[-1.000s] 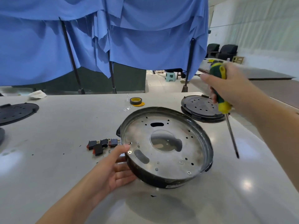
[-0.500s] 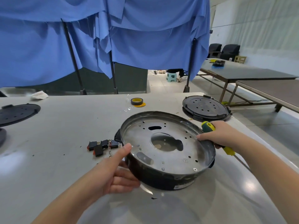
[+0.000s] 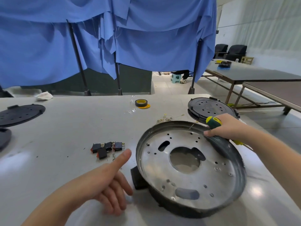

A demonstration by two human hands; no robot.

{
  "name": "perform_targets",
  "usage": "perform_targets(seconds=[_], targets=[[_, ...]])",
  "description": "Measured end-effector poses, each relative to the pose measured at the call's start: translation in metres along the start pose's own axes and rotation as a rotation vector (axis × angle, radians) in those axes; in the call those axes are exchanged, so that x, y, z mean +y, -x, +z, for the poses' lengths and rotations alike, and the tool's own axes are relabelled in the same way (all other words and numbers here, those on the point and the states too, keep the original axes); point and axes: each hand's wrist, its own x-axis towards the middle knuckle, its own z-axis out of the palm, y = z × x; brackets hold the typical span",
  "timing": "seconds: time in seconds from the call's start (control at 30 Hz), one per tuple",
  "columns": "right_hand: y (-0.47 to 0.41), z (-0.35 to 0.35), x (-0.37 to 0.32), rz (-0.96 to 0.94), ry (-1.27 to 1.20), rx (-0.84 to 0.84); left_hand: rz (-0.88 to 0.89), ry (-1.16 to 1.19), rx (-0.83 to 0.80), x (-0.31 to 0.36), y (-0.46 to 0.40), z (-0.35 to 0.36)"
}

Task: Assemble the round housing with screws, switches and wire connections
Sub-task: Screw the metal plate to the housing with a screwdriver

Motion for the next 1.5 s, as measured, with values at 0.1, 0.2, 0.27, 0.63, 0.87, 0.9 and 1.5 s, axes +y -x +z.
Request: perform_targets(seconds=[0.1, 0.2, 0.27, 0.63, 0.87, 0.9, 1.5], targets=[[-0.008, -0.003, -0.009, -0.067, 0.072, -0.096, 0.125, 0.004, 0.310, 0.005, -0.002, 0.001], [-0.014, 0.002, -0.025, -0.166, 0.162, -0.183, 0.286, 0.072, 0.514, 0.006, -0.006, 0.008], [-0.018, 0.008, -0.039, -0.244, 0.207, -0.216, 0.324, 0.113, 0.534, 0.006, -0.006, 0.015], [-0.009, 0.034, -0.087, -0.518, 0.220, 0.107, 0.331, 0.131, 0.630, 0.005, -0.012, 0.021], [0.021, 0.014, -0.050, -0.338, 0.116, 0.273, 0.387, 0.126, 0.799, 0.004, -0.012, 0.024], [0.026, 0.012, -0.046, -0.305, 0.086, 0.277, 0.374, 0.160, 0.806, 0.005, -0.012, 0.025], [0.042, 0.028, -0.013, -0.026, -0.156, 0.089, 0.352, 0.418, 0.621, 0.006, -0.013, 0.032]])
